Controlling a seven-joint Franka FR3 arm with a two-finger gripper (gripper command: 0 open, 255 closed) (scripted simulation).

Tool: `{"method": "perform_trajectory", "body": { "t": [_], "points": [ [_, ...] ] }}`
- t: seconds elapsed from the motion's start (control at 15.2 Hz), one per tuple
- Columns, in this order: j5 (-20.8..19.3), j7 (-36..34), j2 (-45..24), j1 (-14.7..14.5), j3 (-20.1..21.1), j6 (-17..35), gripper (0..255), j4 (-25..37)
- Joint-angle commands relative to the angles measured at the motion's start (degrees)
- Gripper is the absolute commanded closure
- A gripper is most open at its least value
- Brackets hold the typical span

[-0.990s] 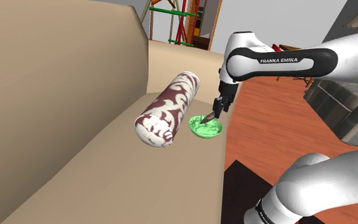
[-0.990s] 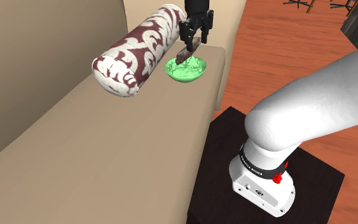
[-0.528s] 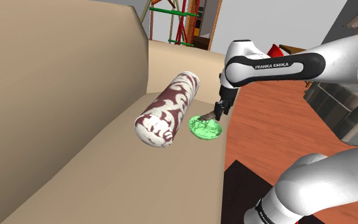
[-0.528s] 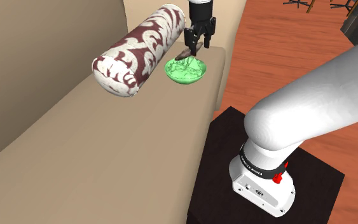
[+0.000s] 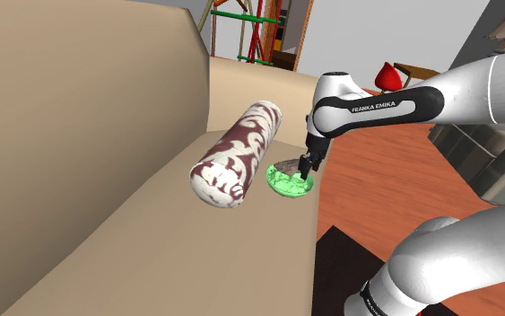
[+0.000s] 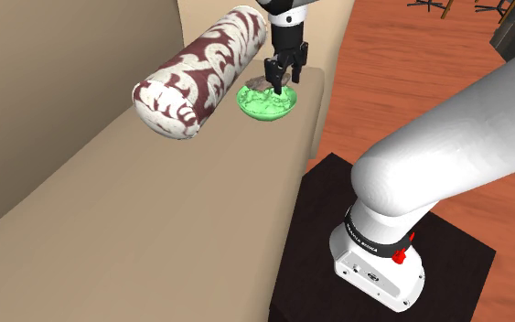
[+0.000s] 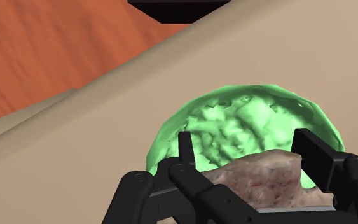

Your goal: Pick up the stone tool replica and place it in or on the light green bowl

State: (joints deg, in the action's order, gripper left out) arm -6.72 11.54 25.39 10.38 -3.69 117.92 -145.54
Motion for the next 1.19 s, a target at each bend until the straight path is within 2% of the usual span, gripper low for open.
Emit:
{"method": "perform_trajectory", "body": {
  "t": [0.0,0.46,0.53,0.86,1.12],
  "points": [
    [0.0,-0.1,-0.3,0.0,0.0,0.7,255,-0.3],
    [0.0,-0.1,-0.3,0.0,0.0,0.7,255,-0.3],
    [0.0,-0.1,-0.3,0.0,0.0,0.7,0,-0.3],
    [0.0,-0.1,-0.3,0.0,0.0,0.7,0,-0.3],
    [0.6,0.1,1.8,-0.3,0.5,-7.2,0,5.4]
  ]
}}
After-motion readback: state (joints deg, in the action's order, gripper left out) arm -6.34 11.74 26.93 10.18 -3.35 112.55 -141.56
